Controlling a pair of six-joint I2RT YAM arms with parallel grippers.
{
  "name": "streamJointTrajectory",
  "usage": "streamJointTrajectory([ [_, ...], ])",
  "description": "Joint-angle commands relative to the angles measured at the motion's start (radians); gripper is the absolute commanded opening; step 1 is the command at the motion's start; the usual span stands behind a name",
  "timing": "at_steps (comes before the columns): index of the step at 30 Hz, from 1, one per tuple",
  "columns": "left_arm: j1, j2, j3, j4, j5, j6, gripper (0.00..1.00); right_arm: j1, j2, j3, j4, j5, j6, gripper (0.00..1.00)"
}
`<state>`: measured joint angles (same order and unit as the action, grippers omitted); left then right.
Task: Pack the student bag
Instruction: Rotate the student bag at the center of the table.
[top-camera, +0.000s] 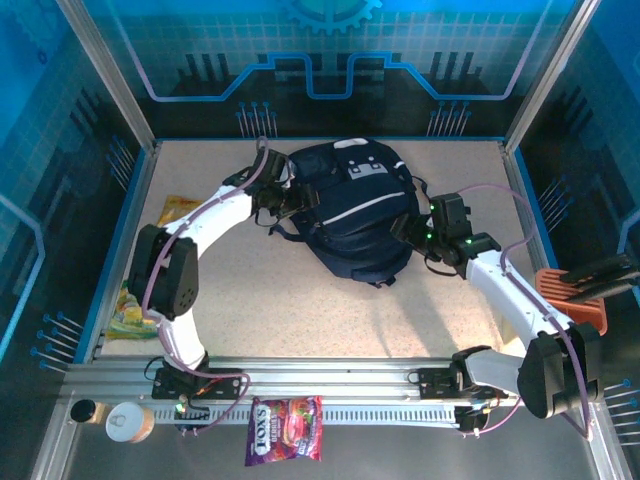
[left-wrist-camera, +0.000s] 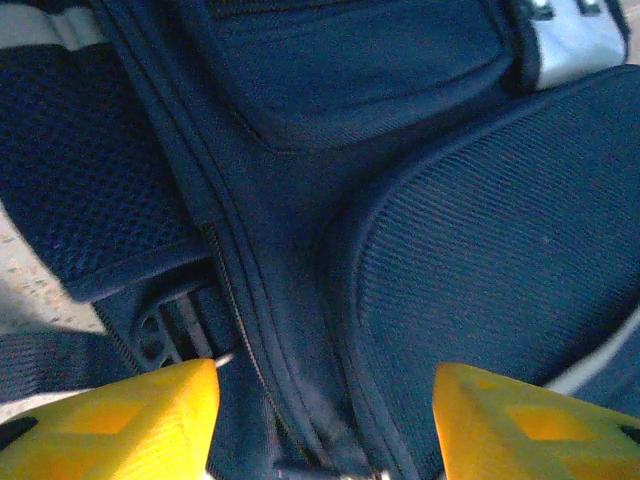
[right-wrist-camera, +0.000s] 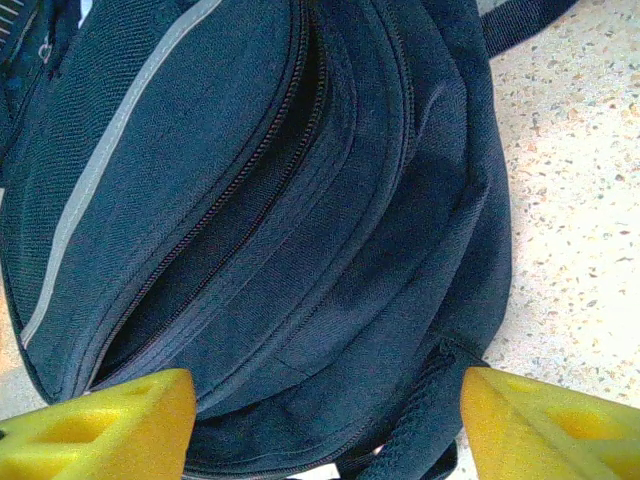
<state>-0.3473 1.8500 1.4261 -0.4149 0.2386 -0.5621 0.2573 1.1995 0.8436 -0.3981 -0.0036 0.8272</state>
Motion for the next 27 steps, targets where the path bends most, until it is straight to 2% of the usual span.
streamJointTrajectory([
  [1,0.006,0.043,0.076,-0.013,0.069,-0.059,0.57,0.022,-0.008,0.057,-0.031,0.027,-0.014,0.79],
  [7,0.007,0.088,0.110,-0.013,0.115,-0.061,0.47,0.067,0.001,0.077,-0.029,0.072,-0.046,1.00],
  [12,0.007,0.111,0.113,-0.017,0.143,-0.068,0.39,0.101,0.027,0.105,-0.047,0.112,-0.058,1.00],
  [21,0.007,0.136,0.120,-0.020,0.186,-0.069,0.34,0.183,0.044,0.136,-0.050,0.183,-0.072,1.00],
  [27,0.006,0.137,0.108,0.020,0.248,-0.107,0.11,0.245,0.054,0.154,-0.048,0.221,-0.082,0.99],
])
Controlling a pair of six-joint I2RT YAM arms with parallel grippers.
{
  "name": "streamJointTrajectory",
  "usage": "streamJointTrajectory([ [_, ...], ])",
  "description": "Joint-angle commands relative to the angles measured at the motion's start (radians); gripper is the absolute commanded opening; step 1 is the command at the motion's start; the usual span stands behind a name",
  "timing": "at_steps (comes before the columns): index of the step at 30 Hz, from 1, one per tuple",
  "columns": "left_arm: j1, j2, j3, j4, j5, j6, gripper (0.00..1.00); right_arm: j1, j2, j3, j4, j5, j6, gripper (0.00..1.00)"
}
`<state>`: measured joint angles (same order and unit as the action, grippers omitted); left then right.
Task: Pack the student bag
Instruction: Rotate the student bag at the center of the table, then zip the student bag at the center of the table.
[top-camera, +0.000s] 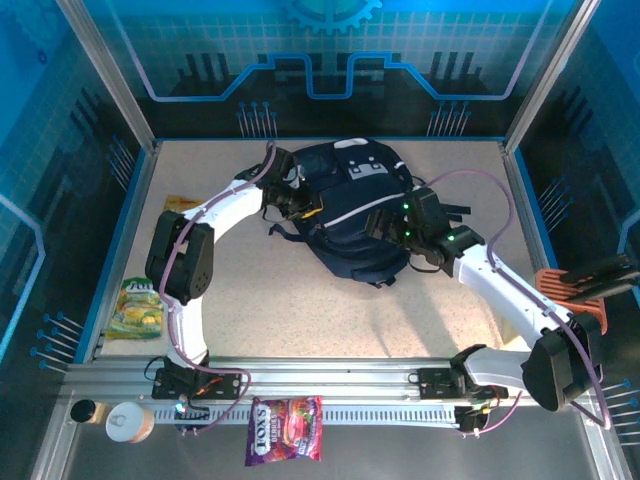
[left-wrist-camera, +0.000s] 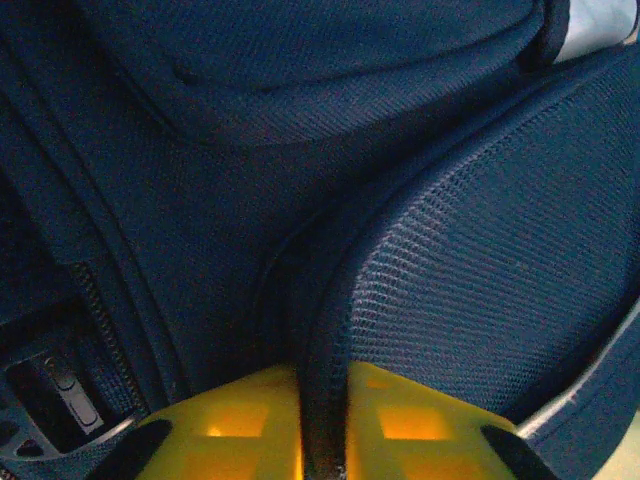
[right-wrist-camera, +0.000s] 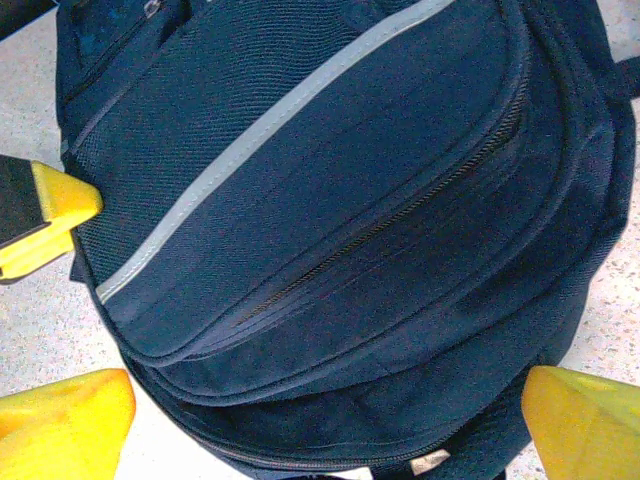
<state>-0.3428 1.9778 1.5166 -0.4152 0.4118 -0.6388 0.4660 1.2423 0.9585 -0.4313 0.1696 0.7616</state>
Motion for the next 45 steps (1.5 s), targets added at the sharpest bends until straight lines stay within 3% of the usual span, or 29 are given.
streamJointTrajectory([
  [1,0.001,0.002,0.006,0.048,0.098,-0.051,0.07,0.052,0.017,0.045,-0.017,0.063,-0.010,0.97],
  [3,-0.004,-0.017,-0.036,0.142,0.150,-0.130,0.00,0.088,0.028,0.055,-0.020,0.087,0.007,0.93],
  [10,-0.083,-0.054,-0.082,0.303,0.153,-0.315,0.00,0.226,0.069,0.069,0.020,0.179,0.134,0.72],
  [17,-0.151,-0.021,-0.078,0.395,0.151,-0.442,0.00,0.268,0.136,0.071,0.057,0.194,0.277,0.51],
  [29,-0.169,-0.007,-0.063,0.390,0.167,-0.436,0.00,0.269,0.298,0.162,0.043,0.297,0.368,0.35],
  [45,-0.169,-0.016,-0.072,0.404,0.186,-0.438,0.00,0.223,0.418,0.237,-0.019,0.406,0.467,0.29],
])
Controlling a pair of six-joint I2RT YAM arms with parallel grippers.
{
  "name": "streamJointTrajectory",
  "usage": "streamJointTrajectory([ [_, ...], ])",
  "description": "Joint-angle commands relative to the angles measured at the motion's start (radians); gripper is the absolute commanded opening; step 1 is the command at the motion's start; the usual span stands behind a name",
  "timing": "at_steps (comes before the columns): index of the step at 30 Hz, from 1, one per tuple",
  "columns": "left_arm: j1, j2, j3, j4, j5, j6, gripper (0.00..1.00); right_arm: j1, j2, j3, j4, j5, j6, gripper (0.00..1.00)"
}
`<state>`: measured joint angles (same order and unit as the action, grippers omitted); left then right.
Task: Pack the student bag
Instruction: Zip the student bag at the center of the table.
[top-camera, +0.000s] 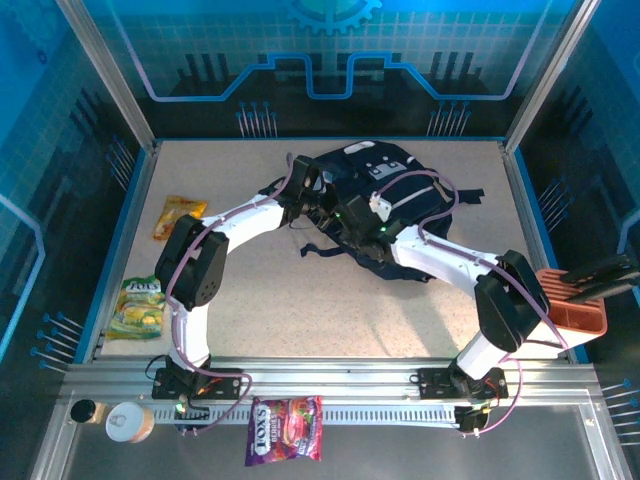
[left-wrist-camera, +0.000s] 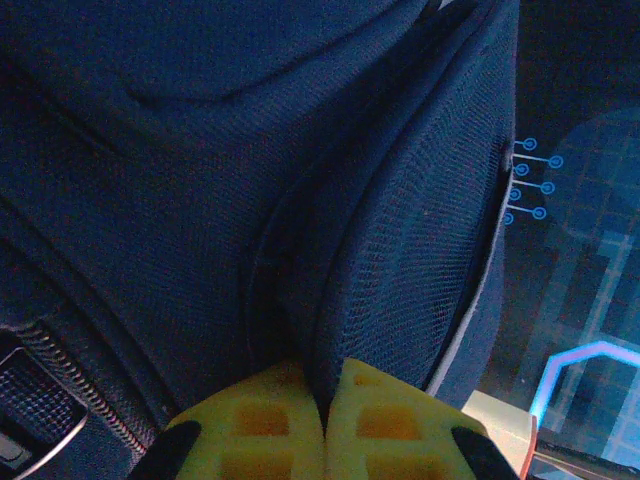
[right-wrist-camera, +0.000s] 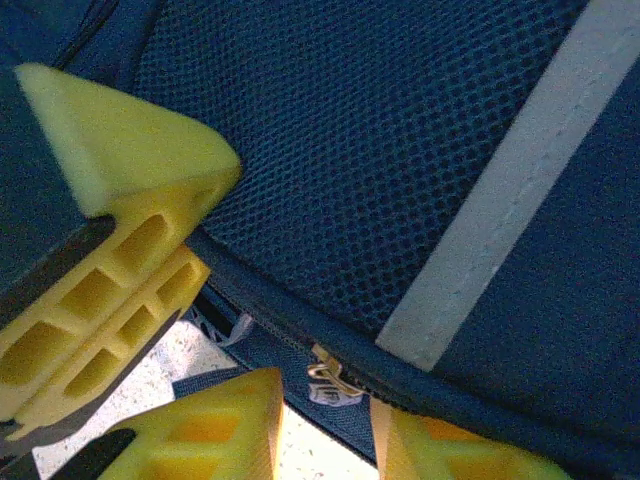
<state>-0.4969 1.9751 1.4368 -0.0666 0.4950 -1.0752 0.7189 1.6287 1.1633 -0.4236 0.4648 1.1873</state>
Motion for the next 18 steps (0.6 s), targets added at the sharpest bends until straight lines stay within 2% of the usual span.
streamJointTrajectory([
  [1,-0.015,-0.013,0.007,0.057,0.105,-0.004,0.00,-0.032,0.040,0.039,-0.025,0.114,0.039,0.29],
  [5,-0.015,-0.015,0.007,0.057,0.105,-0.004,0.00,-0.045,0.068,0.074,-0.053,0.109,0.032,0.29],
  [9,-0.008,-0.013,0.011,0.049,0.097,0.003,0.00,-0.048,0.053,0.054,-0.069,0.112,0.031,0.21],
  [13,0.010,-0.009,0.017,0.038,0.077,0.016,0.00,-0.049,-0.018,-0.021,-0.078,0.120,0.016,0.15],
  [18,0.022,0.011,0.030,0.013,0.060,0.039,0.00,-0.050,-0.141,-0.136,-0.117,0.141,0.006,0.13],
])
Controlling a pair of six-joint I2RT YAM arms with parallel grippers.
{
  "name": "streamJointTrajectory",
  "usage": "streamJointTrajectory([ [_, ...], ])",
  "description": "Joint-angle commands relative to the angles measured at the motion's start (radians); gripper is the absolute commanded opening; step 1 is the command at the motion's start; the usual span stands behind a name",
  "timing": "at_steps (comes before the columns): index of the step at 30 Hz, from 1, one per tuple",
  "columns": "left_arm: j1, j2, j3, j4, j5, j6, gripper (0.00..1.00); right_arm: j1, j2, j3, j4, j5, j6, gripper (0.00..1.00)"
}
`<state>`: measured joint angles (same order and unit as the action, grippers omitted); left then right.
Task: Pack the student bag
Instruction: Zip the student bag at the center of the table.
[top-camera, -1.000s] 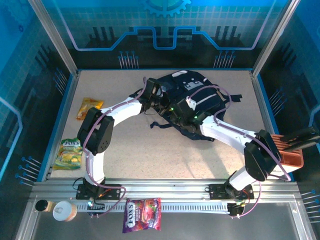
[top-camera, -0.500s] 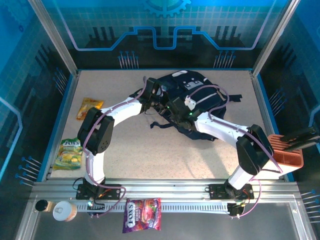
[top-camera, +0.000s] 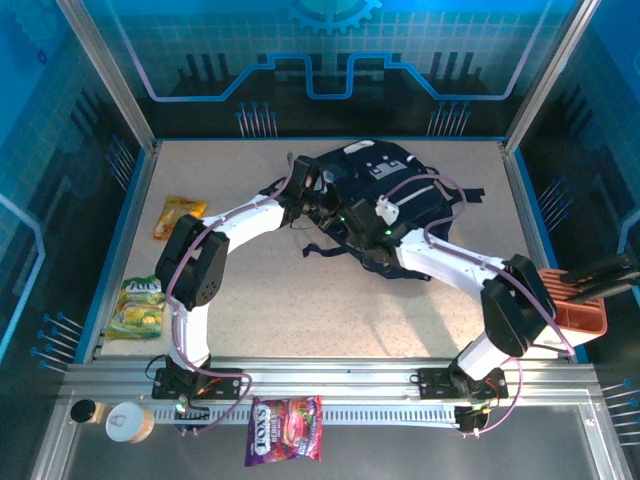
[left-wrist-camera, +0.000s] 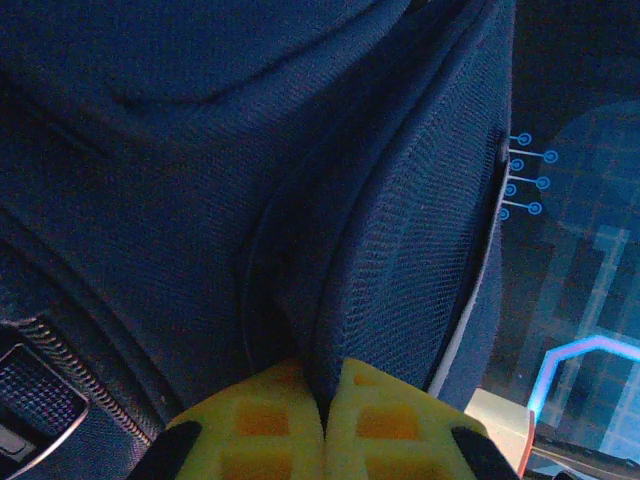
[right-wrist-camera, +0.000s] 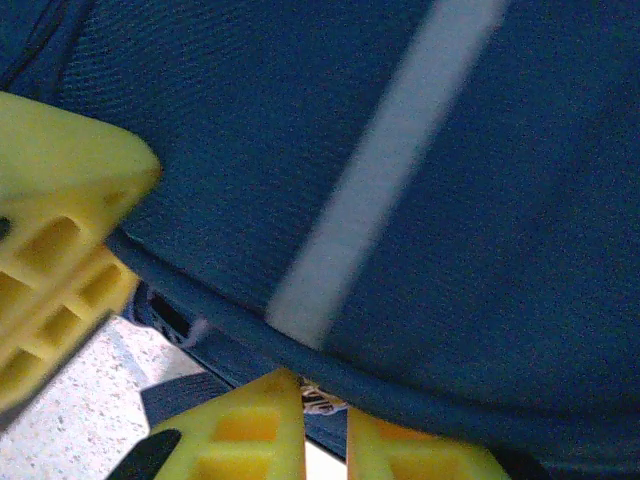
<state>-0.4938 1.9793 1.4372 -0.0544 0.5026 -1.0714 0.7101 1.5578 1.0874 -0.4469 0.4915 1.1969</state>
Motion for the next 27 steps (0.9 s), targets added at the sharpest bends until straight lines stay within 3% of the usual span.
streamJointTrajectory([
  [1,0.020,0.013,0.031,0.001,0.053,0.036,0.00,-0.043,-0.091,-0.079,-0.102,0.116,-0.004,0.13],
  [10,0.029,0.039,0.060,-0.025,0.050,0.056,0.00,-0.098,-0.190,-0.167,-0.151,0.115,-0.028,0.15],
  [15,0.026,0.036,0.063,-0.034,0.057,0.059,0.00,-0.137,-0.187,-0.110,-0.131,0.020,-0.226,0.22],
  [21,0.027,0.038,0.066,-0.036,0.058,0.063,0.00,-0.156,-0.213,-0.123,-0.053,-0.093,-0.440,0.37],
  [27,0.029,0.042,0.072,-0.041,0.064,0.071,0.00,-0.179,-0.172,-0.100,-0.070,-0.174,-0.626,0.38],
])
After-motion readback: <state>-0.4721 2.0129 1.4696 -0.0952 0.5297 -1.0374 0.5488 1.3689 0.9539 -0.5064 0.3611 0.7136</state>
